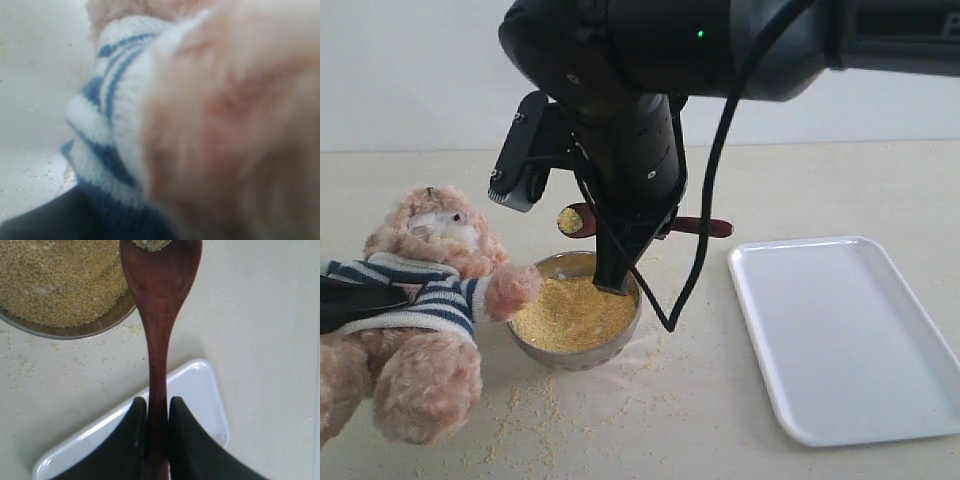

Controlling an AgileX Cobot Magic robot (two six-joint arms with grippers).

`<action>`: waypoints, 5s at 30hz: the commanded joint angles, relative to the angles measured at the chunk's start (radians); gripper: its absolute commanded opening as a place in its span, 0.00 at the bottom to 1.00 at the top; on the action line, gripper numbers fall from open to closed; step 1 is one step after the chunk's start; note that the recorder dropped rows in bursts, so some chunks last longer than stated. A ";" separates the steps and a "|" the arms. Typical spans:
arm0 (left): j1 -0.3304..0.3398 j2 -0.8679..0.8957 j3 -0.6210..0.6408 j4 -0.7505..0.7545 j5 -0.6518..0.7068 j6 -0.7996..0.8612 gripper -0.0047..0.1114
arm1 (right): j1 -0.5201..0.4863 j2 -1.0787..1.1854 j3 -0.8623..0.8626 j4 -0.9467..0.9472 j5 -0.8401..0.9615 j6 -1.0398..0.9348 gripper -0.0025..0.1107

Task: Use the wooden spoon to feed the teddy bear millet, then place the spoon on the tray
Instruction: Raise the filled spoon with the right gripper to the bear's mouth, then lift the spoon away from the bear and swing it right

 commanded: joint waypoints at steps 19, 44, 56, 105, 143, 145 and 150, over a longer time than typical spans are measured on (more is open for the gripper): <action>0.003 -0.003 0.044 -0.026 0.002 -0.007 0.08 | 0.009 0.205 -0.434 0.312 0.005 -0.026 0.02; 0.003 -0.003 0.044 -0.053 0.060 0.005 0.08 | 0.153 0.255 -0.382 -0.126 0.005 -0.160 0.02; 0.003 -0.003 0.042 -0.055 0.070 0.022 0.08 | 0.224 0.255 -0.343 -0.307 0.005 -0.028 0.02; 0.003 -0.003 0.041 -0.085 0.081 0.075 0.08 | 0.243 0.255 -0.301 -0.470 -0.002 0.041 0.02; 0.003 -0.003 0.041 -0.085 0.085 0.075 0.08 | 0.361 0.255 -0.162 -0.866 -0.004 0.296 0.02; 0.003 -0.003 0.041 -0.085 0.085 0.075 0.08 | 0.363 0.255 -0.139 -0.866 0.001 0.298 0.02; 0.003 -0.003 0.041 -0.085 0.085 0.075 0.08 | 0.369 0.255 -0.112 -0.869 0.003 0.340 0.02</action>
